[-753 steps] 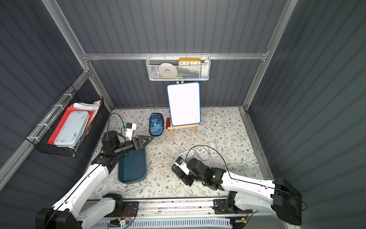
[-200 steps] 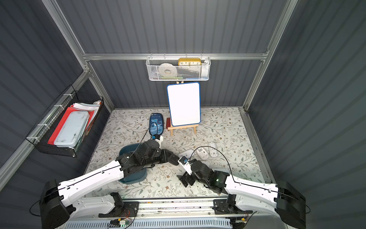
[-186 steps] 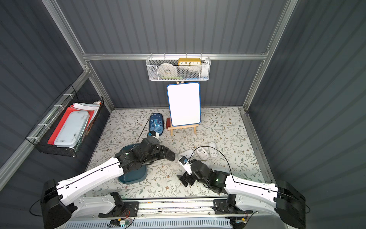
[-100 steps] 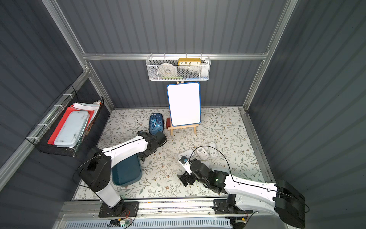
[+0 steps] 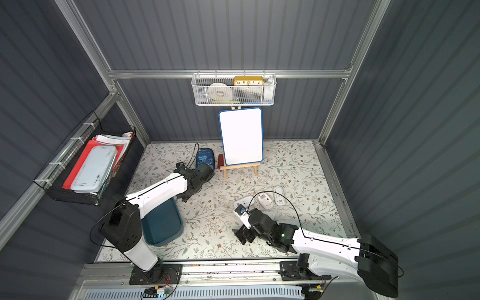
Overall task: Put the mouse in the storage box
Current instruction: Move the storage box to the center of the board.
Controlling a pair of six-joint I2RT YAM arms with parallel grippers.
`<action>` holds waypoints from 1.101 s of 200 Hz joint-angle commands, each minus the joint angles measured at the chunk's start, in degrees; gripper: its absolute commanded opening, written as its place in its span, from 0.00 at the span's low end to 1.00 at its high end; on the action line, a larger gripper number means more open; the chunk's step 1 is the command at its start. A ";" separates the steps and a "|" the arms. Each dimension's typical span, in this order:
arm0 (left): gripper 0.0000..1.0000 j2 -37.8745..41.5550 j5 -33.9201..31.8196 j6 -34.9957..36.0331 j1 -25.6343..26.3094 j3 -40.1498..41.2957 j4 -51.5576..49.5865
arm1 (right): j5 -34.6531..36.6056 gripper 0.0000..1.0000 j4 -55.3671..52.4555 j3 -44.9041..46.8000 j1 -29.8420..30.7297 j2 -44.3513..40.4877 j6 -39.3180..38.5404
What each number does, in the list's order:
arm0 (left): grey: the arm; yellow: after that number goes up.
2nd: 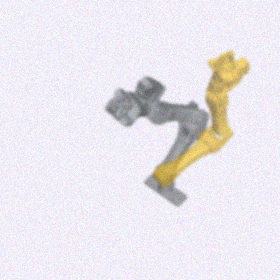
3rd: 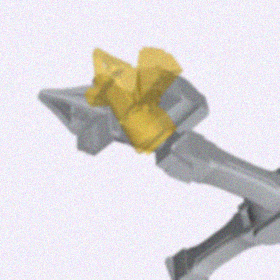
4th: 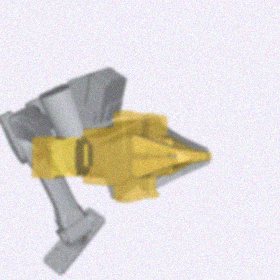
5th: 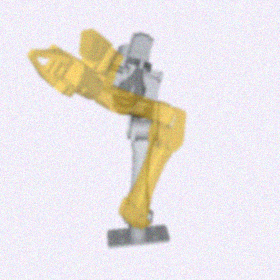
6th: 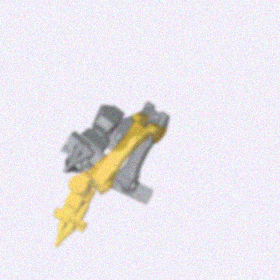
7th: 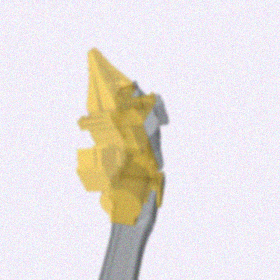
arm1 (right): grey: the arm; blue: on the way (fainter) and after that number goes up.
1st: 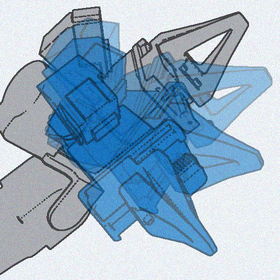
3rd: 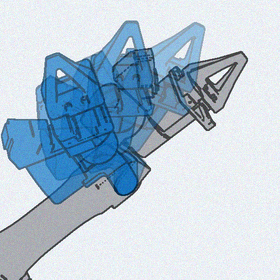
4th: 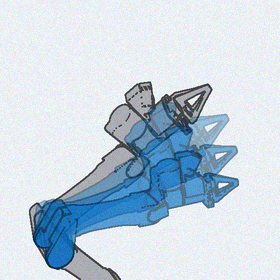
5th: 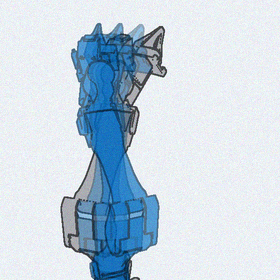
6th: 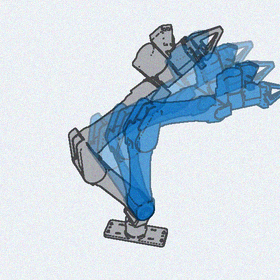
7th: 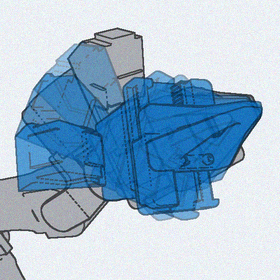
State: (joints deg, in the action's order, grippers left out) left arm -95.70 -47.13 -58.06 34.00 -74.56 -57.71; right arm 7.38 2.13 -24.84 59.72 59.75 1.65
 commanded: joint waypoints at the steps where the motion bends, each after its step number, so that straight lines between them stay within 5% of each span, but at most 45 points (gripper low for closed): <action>1: 0.00 2.59 -6.05 -7.75 -2.06 -2.42 -11.89 | 0.59 0.99 0.78 -1.97 -0.05 0.59 0.46; 53: 0.00 3.46 -3.18 -8.92 -6.22 3.53 -10.96 | 0.75 0.99 0.69 -1.94 -0.05 0.64 0.55; 133: 0.00 -3.52 0.34 7.48 -8.03 1.27 9.20 | 0.79 0.99 0.77 -1.79 -0.05 0.33 0.56; 172: 0.00 -5.36 9.31 14.10 -7.41 -0.74 17.71 | 0.91 0.99 0.85 -1.61 -0.06 0.11 0.65; 220: 0.00 -7.44 10.35 18.46 -3.95 -2.15 19.67 | 1.12 0.99 0.78 -1.69 -0.08 0.22 0.65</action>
State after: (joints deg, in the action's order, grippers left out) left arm -101.03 -37.19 -43.70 28.64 -74.39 -39.38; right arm 7.68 2.59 -25.50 59.72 60.40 1.69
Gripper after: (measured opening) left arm 0.248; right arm 0.989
